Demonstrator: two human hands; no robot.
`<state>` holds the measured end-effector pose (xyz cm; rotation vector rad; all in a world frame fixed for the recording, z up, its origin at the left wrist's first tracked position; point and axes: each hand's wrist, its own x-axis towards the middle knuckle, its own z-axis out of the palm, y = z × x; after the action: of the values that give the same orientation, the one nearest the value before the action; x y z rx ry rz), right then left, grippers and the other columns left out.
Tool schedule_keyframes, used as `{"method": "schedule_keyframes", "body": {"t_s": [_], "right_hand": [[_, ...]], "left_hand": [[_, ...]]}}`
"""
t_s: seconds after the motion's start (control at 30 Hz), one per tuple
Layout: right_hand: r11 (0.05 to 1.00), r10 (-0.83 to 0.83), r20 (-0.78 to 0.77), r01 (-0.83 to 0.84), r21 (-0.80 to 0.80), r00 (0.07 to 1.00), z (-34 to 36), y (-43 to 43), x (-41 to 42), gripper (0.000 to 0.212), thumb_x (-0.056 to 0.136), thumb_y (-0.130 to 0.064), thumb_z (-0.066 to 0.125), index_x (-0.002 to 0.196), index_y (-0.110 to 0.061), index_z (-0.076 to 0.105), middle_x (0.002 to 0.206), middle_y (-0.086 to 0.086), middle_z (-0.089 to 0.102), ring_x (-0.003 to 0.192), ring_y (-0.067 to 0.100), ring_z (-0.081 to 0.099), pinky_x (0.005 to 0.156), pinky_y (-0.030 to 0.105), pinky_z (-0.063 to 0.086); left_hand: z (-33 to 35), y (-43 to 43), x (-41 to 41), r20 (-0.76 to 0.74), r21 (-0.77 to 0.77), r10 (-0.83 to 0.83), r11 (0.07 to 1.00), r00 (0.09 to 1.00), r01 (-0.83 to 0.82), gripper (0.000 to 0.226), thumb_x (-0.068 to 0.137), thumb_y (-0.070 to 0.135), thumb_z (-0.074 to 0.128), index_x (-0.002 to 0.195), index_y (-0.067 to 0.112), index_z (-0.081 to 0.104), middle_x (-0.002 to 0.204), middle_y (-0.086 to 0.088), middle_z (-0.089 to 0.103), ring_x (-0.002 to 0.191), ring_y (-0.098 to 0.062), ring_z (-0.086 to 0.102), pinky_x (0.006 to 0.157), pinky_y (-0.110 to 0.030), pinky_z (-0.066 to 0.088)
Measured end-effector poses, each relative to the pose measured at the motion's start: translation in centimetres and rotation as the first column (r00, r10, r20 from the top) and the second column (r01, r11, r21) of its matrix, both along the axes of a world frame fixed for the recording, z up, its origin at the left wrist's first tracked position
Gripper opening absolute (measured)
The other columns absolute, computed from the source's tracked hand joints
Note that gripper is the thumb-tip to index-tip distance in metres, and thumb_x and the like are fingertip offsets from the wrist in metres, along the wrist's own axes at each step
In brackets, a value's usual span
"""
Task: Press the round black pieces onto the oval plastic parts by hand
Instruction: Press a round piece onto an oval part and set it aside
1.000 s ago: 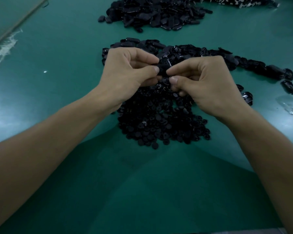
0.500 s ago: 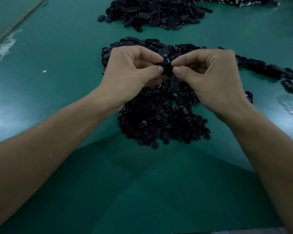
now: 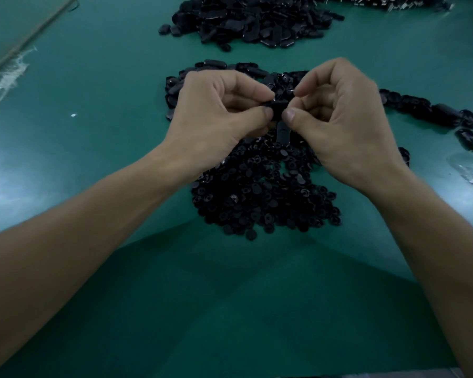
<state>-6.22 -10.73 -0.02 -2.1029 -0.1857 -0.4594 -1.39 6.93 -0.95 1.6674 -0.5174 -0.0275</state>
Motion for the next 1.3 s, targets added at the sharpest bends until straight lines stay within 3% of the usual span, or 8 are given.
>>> {"method": "schedule_keyframes", "body": {"t_s": [0.13, 0.3, 0.6, 0.7, 0.9, 1.03, 1.2, 1.3], "right_hand": [[0.999, 0.014, -0.006, -0.015, -0.045, 1.000, 0.2, 0.0, -0.2, 0.032, 0.091, -0.010, 0.068, 0.091, -0.033, 0.047, 0.077, -0.006, 0.066, 0.066, 0.005, 0.063, 0.063, 0.017, 0.048], [0.992, 0.026, -0.019, -0.028, -0.126, 0.999, 0.3, 0.4, -0.5, 0.036, 0.091, -0.010, 0.067, 0.090, -0.036, 0.043, 0.080, -0.002, 0.066, 0.072, 0.014, 0.065, 0.063, 0.023, 0.052], [0.988, -0.123, 0.027, 0.125, -0.092, 0.992, -0.1, 1.6, -0.5, 0.034, 0.088, -0.012, 0.070, 0.080, -0.032, 0.044, 0.084, 0.000, 0.067, 0.077, 0.020, 0.067, 0.068, 0.040, 0.055], [0.983, -0.158, 0.036, 0.161, -0.093, 0.987, -0.1, 1.9, -0.6, 0.033, 0.085, -0.012, 0.072, 0.077, -0.030, 0.045, 0.080, -0.001, 0.067, 0.074, 0.019, 0.065, 0.065, 0.041, 0.053], [0.979, -0.189, 0.040, 0.192, -0.068, 0.981, 0.0, 1.8, -0.7, 0.032, 0.082, -0.013, 0.075, 0.071, -0.027, 0.049, 0.078, -0.002, 0.069, 0.076, 0.019, 0.069, 0.067, 0.043, 0.057], [0.977, -0.191, 0.046, 0.194, -0.090, 0.981, 0.0, 1.8, -0.8, 0.031, 0.083, -0.010, 0.076, 0.069, -0.027, 0.054, 0.077, -0.006, 0.070, 0.075, 0.013, 0.070, 0.069, 0.036, 0.059], [0.978, -0.146, 0.068, 0.155, -0.143, 0.987, 0.2, 2.1, -1.0, 0.028, 0.086, -0.007, 0.072, 0.075, -0.029, 0.060, 0.071, -0.014, 0.067, 0.070, 0.003, 0.068, 0.065, 0.017, 0.055], [0.985, -0.092, 0.049, 0.098, -0.140, 0.995, 0.2, 2.1, -1.0, 0.021, 0.088, -0.008, 0.071, 0.082, -0.026, 0.063, 0.073, -0.013, 0.069, 0.071, 0.002, 0.069, 0.069, 0.021, 0.058]], "left_hand": [[-0.1, 0.0, 0.0, 0.081, 0.065, 0.001, 0.998, 0.997, -0.006, 0.019, 0.082, 0.003, 0.078, 0.088, 0.019, 0.072, 0.081, -0.003, 0.077, 0.079, -0.021, 0.076, 0.077, -0.037, 0.063], [-0.1, -0.2, -0.5, 0.249, 0.187, -0.004, 0.981, 0.969, -0.044, 0.019, 0.083, 0.006, 0.077, 0.095, 0.020, 0.072, 0.089, 0.007, 0.074, 0.081, -0.006, 0.074, 0.079, -0.029, 0.060], [-0.3, -0.3, -0.6, 0.283, 0.200, 0.036, 0.975, 0.958, -0.096, 0.024, 0.081, 0.006, 0.076, 0.098, 0.021, 0.072, 0.088, 0.007, 0.074, 0.079, -0.007, 0.072, 0.076, -0.027, 0.060], [-0.5, -0.4, -0.6, 0.296, 0.194, 0.061, 0.973, 0.953, -0.122, 0.025, 0.079, 0.004, 0.076, 0.096, 0.023, 0.072, 0.085, 0.009, 0.073, 0.076, -0.005, 0.071, 0.073, -0.022, 0.057], [-0.7, -0.5, -0.6, 0.307, 0.176, 0.069, 0.976, 0.949, -0.128, 0.023, 0.081, 0.006, 0.075, 0.094, 0.025, 0.071, 0.084, 0.010, 0.073, 0.075, -0.006, 0.072, 0.072, -0.024, 0.058], [-0.9, -0.4, -0.4, 0.298, 0.163, 0.079, 0.978, 0.951, -0.132, 0.020, 0.084, 0.008, 0.073, 0.094, 0.025, 0.071, 0.084, 0.007, 0.074, 0.076, -0.010, 0.073, 0.075, -0.035, 0.062], [-0.9, -0.2, -0.2, 0.310, 0.187, 0.090, 0.970, 0.947, -0.153, 0.013, 0.086, 0.012, 0.077, 0.098, 0.015, 0.074, 0.086, 0.005, 0.075, 0.078, -0.009, 0.073, 0.075, -0.033, 0.061], [-1.0, -0.2, 0.0, 0.324, 0.209, 0.108, 0.961, 0.940, -0.183, 0.013, 0.085, 0.012, 0.076, 0.098, 0.011, 0.076, 0.087, 0.003, 0.075, 0.077, -0.010, 0.072, 0.074, -0.034, 0.060]]}}
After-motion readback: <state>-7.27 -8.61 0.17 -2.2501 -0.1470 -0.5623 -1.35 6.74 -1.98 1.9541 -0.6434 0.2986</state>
